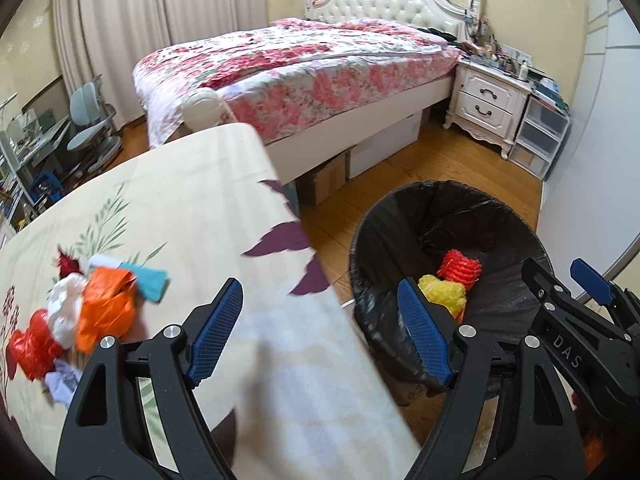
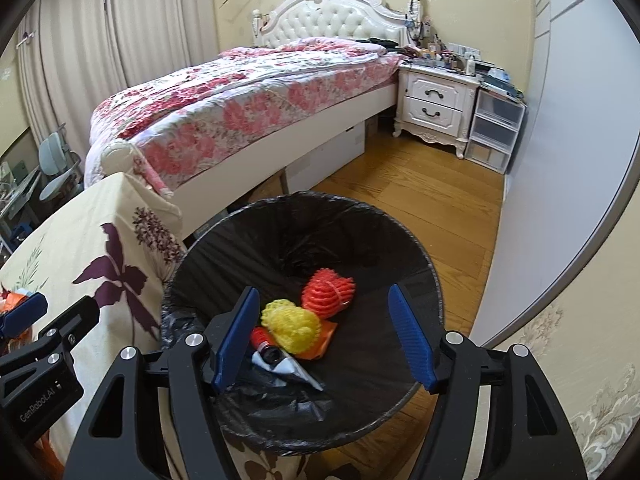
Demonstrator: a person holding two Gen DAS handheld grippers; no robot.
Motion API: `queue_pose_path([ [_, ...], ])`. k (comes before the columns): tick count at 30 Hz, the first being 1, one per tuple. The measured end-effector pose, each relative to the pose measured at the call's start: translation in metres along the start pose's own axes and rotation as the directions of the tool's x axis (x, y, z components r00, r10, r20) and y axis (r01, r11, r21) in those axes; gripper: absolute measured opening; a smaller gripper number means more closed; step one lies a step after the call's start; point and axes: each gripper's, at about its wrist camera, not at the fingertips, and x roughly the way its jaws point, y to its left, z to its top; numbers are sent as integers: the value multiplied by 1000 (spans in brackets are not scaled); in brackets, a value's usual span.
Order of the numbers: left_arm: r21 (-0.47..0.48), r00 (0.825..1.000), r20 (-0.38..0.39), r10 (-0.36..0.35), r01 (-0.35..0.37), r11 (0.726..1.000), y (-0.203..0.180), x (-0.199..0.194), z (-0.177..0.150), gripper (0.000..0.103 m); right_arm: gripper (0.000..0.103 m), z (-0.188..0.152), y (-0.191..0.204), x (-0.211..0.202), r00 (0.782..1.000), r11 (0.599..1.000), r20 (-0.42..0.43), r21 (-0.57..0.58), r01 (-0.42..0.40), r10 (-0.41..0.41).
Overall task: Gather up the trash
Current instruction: 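Reach the left tool to the lavender cloth and grasp it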
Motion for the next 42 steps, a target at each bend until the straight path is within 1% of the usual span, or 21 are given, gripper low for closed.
queue_pose_path([
  [8,-59,998,-3,55,-55,997,41,-26,-24,78,67,-9,36,-18,998,996,11,-71,-56,57],
  [13,-106,996,-2,94,-94,990,68,-44,-41,78,68,-17,60,-29,995,988,9,-118,-94,96],
  [22,-197,984,-31,177,-180,964,117,-68,-74,78,68,-37,104,-48,983,961,-14,-212,-179,180],
  [26,-229,979,-44,200,-205,952,135,-75,-85,78,68,-47,122,-56,977,944,-26,-253,-211,212],
  [30,-243,975,-56,215,-222,944,146,-76,-91,78,68,-54,136,-60,971,931,-43,-278,-238,235],
  [36,-243,971,-75,226,-238,940,155,-65,-87,78,69,-56,143,-59,964,922,-63,-282,-266,259],
  [42,-258,973,-115,202,-226,939,161,-48,-79,78,69,-58,148,-56,960,920,-77,-274,-281,270],
])
